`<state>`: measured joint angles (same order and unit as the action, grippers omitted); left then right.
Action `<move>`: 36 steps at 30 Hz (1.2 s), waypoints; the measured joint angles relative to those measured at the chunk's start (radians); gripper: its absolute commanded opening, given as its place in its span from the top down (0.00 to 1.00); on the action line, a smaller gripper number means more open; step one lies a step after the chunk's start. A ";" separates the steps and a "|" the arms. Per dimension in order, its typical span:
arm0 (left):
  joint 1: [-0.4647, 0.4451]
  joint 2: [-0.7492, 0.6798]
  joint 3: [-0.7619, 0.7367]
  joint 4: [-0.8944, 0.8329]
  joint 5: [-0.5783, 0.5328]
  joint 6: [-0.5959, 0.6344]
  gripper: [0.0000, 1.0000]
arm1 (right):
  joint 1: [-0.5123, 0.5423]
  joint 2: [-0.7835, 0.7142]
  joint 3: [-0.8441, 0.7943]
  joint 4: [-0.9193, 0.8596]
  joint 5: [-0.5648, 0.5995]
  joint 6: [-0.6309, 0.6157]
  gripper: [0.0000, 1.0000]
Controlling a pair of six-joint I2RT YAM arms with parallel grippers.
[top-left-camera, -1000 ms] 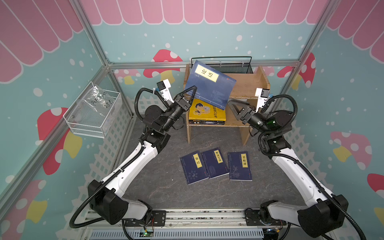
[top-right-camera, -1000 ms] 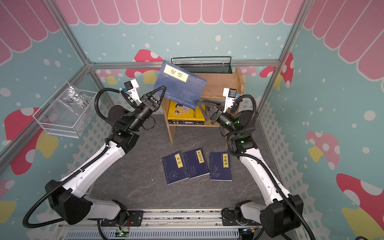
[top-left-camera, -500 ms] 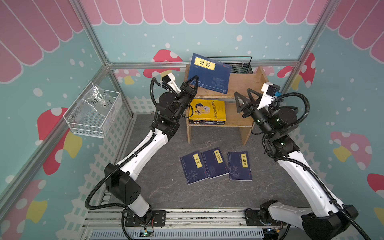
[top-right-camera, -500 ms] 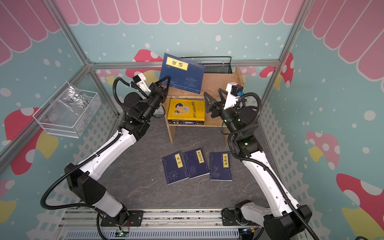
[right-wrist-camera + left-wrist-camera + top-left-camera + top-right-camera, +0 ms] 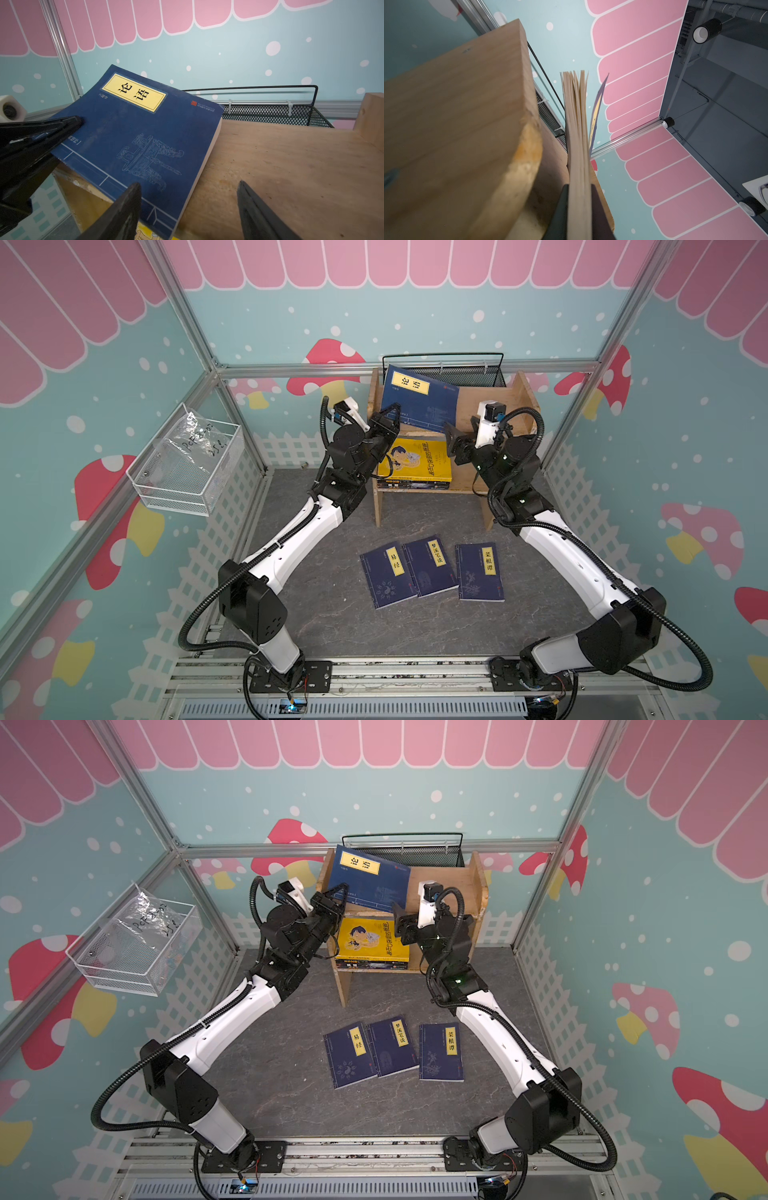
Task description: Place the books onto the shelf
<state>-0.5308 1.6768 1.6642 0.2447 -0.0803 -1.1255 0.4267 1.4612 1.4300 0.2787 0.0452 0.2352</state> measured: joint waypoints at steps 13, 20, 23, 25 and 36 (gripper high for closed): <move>-0.001 -0.007 0.006 -0.061 -0.013 0.007 0.47 | 0.000 0.030 0.024 0.028 -0.012 0.023 0.28; 0.002 -0.046 -0.037 -0.058 -0.014 0.007 0.37 | 0.000 0.045 0.040 0.037 -0.014 0.034 0.29; 0.005 -0.077 -0.064 -0.062 -0.013 0.016 0.22 | 0.000 0.053 0.049 0.041 -0.019 0.043 0.30; 0.011 -0.090 -0.063 -0.075 -0.002 0.026 0.12 | 0.000 0.060 0.056 0.043 -0.023 0.051 0.31; 0.038 -0.105 0.007 -0.232 0.105 0.095 0.00 | 0.000 0.069 0.064 0.061 -0.029 0.078 0.32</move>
<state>-0.4927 1.5715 1.6711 0.0128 0.0250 -1.0306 0.4263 1.5307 1.4940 0.3393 0.0158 0.3134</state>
